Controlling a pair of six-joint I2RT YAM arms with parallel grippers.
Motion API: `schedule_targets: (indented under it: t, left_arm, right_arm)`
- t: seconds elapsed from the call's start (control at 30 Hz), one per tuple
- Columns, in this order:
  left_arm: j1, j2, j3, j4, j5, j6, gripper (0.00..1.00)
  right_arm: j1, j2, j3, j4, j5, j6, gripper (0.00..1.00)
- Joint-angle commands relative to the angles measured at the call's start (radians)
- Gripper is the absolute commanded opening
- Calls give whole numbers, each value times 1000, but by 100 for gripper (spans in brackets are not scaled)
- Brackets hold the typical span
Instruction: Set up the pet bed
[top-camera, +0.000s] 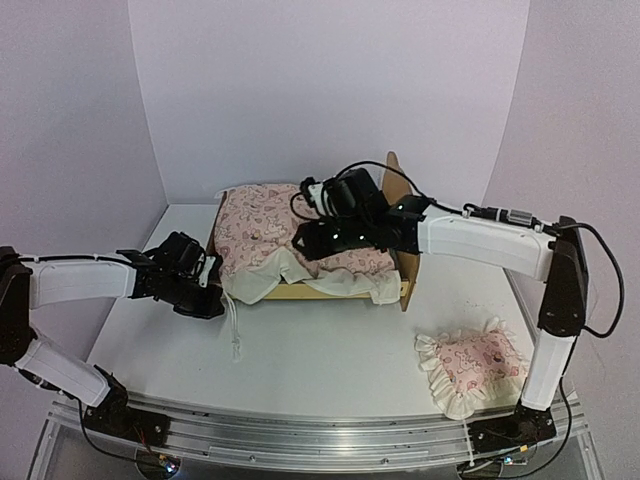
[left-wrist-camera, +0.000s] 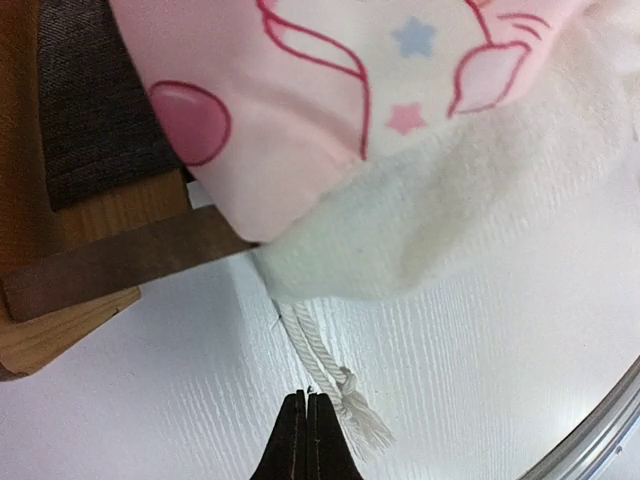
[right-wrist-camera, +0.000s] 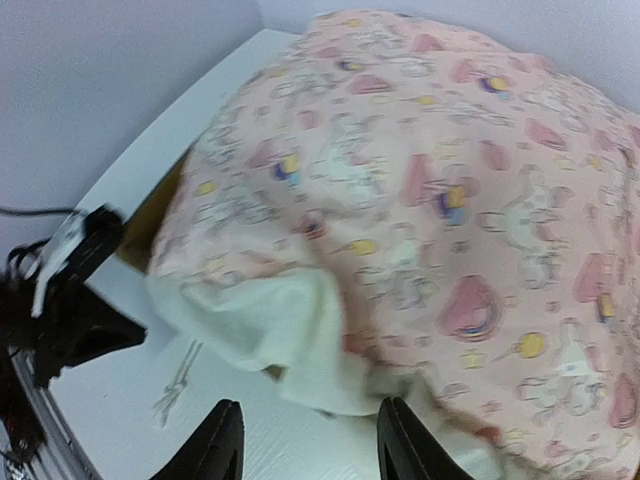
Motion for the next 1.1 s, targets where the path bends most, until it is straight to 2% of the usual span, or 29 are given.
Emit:
schedule_targets:
  t: [0.0,0.13,0.23,0.47,0.87,0.93,1.07]
  left_arm:
    - [20,-10,28,-45,-47,-42,4]
    - [37,-39,3,-48,-70,-70,21]
    - [67,-51,-24,-38,-60,-79,27]
    - [87,-80,-77,7,-41,-85,32]
    - [89,-83,-100,52,-22,-88,33]
    - [89,-80,-100,56,-20,-88,33]
    - [89,-80,-103,61,-12,-88,33]
  right_arm:
    - [173,145,47,-7,-21,9,52]
    - [244,339,206,-10,-53,48,59]
    - [254,425,284,-17,-32,73,55]
    - [255,530,344,-22,-30,153,37]
    - [256,603,377,-22,-57,172,34]
    - [255,621,380,-23,-55,172,29]
    - [254,595,344,-24,-24,169,7]
